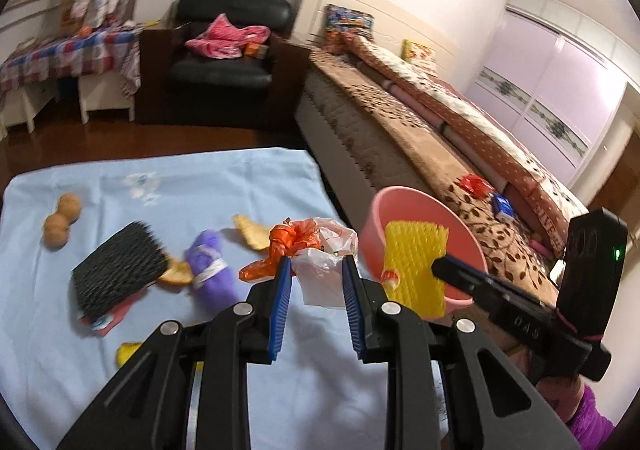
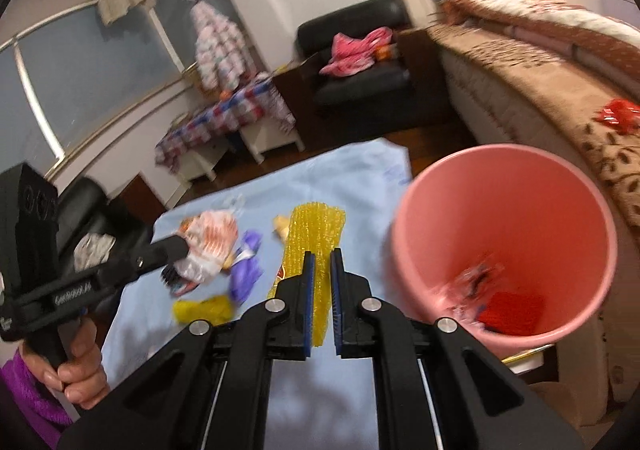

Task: Collect trash
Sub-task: 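Carry both items over the pink bucket and open both tools to drop them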

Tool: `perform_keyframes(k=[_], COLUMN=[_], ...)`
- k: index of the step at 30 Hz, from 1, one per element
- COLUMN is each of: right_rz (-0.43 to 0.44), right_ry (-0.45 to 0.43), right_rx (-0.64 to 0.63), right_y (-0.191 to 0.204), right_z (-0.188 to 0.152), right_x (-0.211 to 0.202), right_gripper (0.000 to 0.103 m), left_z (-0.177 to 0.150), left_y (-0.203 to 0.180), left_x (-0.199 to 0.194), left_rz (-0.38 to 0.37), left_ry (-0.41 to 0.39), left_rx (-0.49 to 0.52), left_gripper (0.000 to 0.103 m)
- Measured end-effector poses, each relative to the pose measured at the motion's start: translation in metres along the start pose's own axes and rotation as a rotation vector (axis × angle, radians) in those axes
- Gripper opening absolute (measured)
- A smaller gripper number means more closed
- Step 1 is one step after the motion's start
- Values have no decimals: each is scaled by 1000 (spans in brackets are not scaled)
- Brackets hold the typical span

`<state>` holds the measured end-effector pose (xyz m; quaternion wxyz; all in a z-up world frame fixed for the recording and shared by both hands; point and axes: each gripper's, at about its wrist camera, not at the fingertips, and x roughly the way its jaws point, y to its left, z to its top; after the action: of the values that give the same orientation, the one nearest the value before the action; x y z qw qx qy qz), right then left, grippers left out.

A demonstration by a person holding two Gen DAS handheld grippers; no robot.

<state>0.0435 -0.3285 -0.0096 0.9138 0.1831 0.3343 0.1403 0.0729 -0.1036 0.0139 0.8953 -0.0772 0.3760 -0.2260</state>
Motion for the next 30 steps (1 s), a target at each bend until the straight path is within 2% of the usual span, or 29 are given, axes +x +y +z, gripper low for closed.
perform_keyframes(k=[8,14,18,30], right_rz=[-132,-215,-231,-266], right_ry=[-77,-84,-75,-45], right_rx=[79,85,107,140], right_y=[-59,-86,-100,-119], right_z=[12,11,7,-3], right_x=[-27,-34,-32,-22], right_gripper=[8,8,8,8], left_z=[13,15,14,0], left_y=[-56,-91,-105,-127], left_x=[31,64,86,134], left_rz=[-81,-125,-145,-140], left_ry=[18,61,95,190], left_rx=[100,162,175,220], left_gripper=[25,25,25,26])
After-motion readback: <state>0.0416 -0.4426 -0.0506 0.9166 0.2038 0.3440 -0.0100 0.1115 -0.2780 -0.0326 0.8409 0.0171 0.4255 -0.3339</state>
